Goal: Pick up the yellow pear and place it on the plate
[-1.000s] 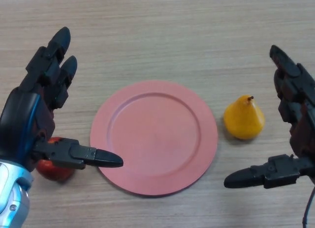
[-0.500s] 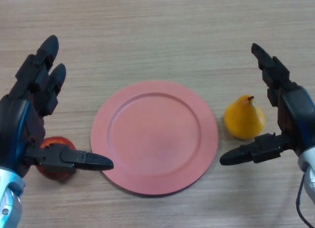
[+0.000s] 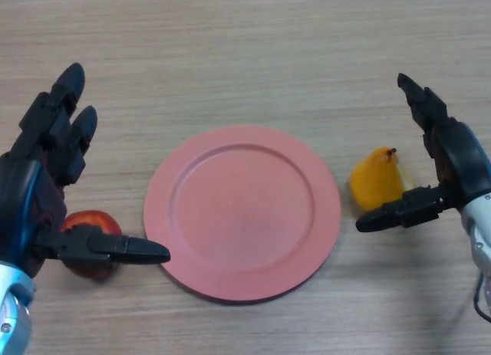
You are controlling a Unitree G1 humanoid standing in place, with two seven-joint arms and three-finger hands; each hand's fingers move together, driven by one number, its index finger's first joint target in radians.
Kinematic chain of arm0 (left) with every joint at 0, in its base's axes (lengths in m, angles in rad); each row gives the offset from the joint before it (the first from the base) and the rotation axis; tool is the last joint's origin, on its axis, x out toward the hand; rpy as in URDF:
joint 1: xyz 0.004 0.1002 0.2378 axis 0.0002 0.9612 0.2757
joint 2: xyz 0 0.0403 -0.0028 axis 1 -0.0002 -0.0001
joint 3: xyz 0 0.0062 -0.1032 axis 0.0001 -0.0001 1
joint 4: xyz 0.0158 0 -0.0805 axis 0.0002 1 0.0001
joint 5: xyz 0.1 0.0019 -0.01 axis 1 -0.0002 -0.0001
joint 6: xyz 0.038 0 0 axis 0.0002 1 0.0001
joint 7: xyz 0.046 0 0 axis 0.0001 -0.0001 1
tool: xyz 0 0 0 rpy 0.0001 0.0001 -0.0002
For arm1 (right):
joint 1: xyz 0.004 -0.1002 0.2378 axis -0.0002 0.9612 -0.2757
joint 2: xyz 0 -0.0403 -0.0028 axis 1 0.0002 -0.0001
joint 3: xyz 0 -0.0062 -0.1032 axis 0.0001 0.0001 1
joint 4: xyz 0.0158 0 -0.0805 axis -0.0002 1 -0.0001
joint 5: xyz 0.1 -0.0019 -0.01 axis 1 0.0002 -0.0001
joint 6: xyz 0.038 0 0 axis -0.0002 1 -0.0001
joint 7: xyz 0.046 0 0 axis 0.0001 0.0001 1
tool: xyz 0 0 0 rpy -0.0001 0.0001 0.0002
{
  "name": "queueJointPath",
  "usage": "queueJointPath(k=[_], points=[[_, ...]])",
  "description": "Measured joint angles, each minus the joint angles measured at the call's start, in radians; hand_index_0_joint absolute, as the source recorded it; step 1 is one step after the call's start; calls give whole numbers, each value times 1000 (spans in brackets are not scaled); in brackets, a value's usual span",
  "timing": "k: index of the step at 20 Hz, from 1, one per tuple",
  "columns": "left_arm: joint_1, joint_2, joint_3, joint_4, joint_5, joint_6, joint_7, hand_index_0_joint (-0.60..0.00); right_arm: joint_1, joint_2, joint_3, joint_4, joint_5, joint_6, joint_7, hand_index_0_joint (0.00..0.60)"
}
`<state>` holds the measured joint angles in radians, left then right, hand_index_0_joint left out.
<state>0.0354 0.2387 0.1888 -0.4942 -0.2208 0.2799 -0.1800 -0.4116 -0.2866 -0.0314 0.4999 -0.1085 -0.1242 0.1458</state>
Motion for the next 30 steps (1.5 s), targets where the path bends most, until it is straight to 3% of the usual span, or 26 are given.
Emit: queueJointPath(k=[5, 8, 11, 12, 13, 15, 16, 19, 24, 25, 27, 28, 30], points=[[-3, 0, 0, 35, 0, -83, 6, 0, -83, -1, 0, 186, 3, -30, 10, 0], [-3, 0, 0, 51, 1, -95, 10, 0, -87, 7, 6, 204, 32, -34, 64, 0], [-3, 0, 0, 51, 3, -95, 11, 0, -87, 12, 8, 207, 44, -34, 76, 349], [-3, 0, 1, 49, 3, -95, 12, 0, -88, 12, 8, 230, 40, -40, 76, 501], [-3, 0, 3, 46, 2, -95, 12, 0, -89, 11, 9, 259, 27, -55, 79, 582], [-9, 5, 22, 39, -1, -95, 13, 0, -104, -17, 51, 391, -206, -320, -6, 600], [-10, 6, 22, 39, -1, -95, 25, 0, -110, -22, 52, 398, -279, -343, -10, 600], [-10, 6, 22, 39, -1, -95, 25, 0, -110, -22, 52, 386, -324, -343, -15, 600], [-9, 6, 19, 31, 0, -95, 25, 0, -58, -33, 49, 94, -397, -303, -37, 600], [-8, 6, 19, 30, -1, -95, 25, 0, -36, -30, 46, 6, -388, -279, -32, 600], [-5, 6, 19, 22, -1, -95, 28, 0, 20, 21, 44, -216, -233, -135, 60, 600], [-5, 5, 17, 3, -1, -93, 28, 0, 56, 57, 61, -323, -167, -20, 95, 600], [-2, 5, 17, -20, -2, -82, 28, 0, 97, 90, 153, -485, 66, 286, 114, 600]])
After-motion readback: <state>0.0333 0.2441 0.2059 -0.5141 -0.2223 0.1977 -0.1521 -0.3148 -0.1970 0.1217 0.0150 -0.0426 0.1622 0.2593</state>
